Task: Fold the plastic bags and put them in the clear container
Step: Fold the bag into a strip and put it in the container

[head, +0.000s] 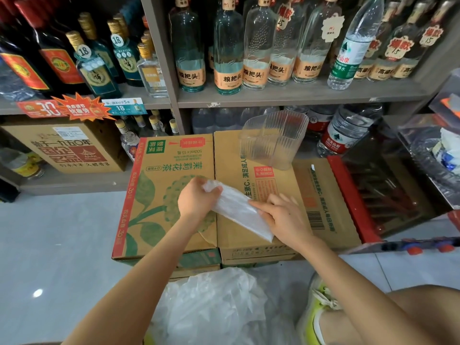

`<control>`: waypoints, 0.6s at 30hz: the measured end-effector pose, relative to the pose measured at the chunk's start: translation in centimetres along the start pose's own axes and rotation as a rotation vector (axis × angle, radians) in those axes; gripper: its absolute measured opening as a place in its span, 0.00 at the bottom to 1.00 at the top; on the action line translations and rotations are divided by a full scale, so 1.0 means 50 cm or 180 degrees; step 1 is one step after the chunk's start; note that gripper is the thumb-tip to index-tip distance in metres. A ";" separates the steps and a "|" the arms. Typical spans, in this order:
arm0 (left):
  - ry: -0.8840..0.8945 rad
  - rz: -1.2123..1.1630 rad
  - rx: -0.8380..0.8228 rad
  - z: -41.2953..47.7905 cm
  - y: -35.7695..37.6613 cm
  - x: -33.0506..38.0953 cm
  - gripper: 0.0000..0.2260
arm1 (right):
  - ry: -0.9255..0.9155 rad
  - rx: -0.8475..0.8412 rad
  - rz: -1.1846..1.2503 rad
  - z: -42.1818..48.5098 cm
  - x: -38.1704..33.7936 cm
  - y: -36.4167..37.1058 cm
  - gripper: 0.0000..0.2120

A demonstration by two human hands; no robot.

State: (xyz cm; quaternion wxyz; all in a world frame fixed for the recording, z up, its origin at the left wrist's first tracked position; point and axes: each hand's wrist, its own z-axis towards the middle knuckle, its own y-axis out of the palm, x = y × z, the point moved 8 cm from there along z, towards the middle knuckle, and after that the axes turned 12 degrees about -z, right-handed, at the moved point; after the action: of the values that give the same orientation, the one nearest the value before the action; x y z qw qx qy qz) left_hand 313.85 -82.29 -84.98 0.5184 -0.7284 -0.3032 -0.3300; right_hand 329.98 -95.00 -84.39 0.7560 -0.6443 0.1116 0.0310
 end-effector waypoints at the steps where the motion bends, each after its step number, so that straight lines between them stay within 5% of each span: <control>1: -0.0118 -0.0069 -0.0013 0.000 -0.007 -0.009 0.22 | -0.0085 -0.0040 -0.0006 0.004 -0.001 0.002 0.18; 4: -0.0035 0.0126 0.0425 -0.009 -0.060 -0.011 0.21 | -0.0276 -0.0058 -0.0081 0.014 0.000 0.004 0.18; 7: 0.1975 0.0766 0.0852 -0.061 -0.073 0.074 0.14 | -0.0477 0.0032 -0.0103 0.017 0.003 0.006 0.19; 9: 0.3102 0.1145 0.0125 -0.109 -0.003 0.102 0.17 | -0.0562 0.0061 -0.0142 0.021 0.005 0.009 0.19; 12: 0.2989 0.1791 -0.0845 -0.121 0.088 0.066 0.27 | -0.0640 0.0014 -0.0274 0.022 0.006 0.013 0.18; 18: 0.2418 0.2209 -0.0880 -0.096 0.125 -0.003 0.26 | 0.0255 0.0833 -0.0381 0.000 0.006 -0.037 0.16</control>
State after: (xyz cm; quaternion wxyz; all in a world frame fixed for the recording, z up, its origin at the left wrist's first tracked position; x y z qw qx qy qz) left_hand 317.86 -88.62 -87.38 0.5695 -0.6765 0.2110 -0.4164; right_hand 330.62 -95.36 -82.66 0.8289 -0.5464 0.1062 -0.0547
